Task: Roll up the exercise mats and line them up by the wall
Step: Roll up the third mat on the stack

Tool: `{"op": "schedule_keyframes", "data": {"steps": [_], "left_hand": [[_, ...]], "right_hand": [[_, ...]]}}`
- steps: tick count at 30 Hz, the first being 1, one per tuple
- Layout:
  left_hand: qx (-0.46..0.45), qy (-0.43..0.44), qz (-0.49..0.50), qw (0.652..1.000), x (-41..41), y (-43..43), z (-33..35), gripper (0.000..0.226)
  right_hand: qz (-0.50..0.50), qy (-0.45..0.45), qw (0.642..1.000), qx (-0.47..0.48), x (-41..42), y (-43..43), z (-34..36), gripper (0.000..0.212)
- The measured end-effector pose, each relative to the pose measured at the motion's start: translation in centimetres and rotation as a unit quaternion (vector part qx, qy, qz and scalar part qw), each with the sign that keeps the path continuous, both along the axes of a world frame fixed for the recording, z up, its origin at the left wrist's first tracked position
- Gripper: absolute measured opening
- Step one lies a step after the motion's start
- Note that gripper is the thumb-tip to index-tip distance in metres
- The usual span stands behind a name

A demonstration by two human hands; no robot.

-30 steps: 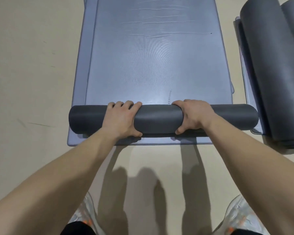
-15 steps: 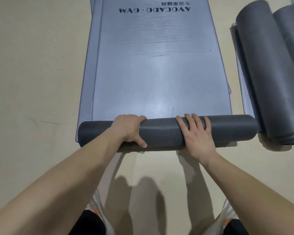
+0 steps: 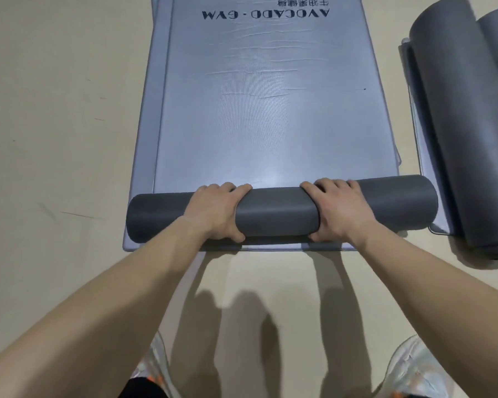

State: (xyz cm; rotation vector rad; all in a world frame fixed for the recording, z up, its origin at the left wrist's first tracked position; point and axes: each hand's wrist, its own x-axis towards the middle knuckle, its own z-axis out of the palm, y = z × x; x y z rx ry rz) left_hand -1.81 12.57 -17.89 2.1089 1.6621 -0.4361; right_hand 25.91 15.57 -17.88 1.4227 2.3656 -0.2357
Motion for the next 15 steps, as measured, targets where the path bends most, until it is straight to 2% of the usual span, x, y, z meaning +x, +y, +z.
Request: {"op": "schedule_keyframes", "data": {"steps": [3, 5, 9, 11, 13, 15], "left_hand": [[-0.115, -0.028, 0.022, 0.993, 0.1, -1.5, 1.6, 0.108], [-0.133, -0.018, 0.023, 0.991, 0.5, -3.8, 2.0, 0.111], [0.036, 0.049, 0.026, 0.998, 2.5, -9.8, 1.1, 0.117], [0.072, 0.043, 0.046, 0.995, 2.8, -10.6, 0.7, 0.118], [0.047, 0.01, 0.058, 0.997, 2.1, -8.6, 0.8, 0.11], [-0.015, -0.023, 0.059, 0.998, 1.0, -5.3, 1.2, 0.107]], "right_hand": [[-0.006, -0.009, 0.995, -0.097, -0.4, -1.9, 1.7, 0.107], [-0.005, -0.014, 0.992, -0.124, -0.3, -4.2, 2.3, 0.108], [-0.032, -0.015, 0.98, -0.196, -0.6, -4.2, 3.6, 0.103], [-0.04, -0.013, 0.97, -0.238, -1.1, -3.1, 4.2, 0.1], [-0.051, -0.003, 0.975, -0.215, -1.2, -3.2, 3.9, 0.107], [-0.054, 0.009, 0.994, -0.094, -0.7, -5.2, 2.8, 0.121]]}}
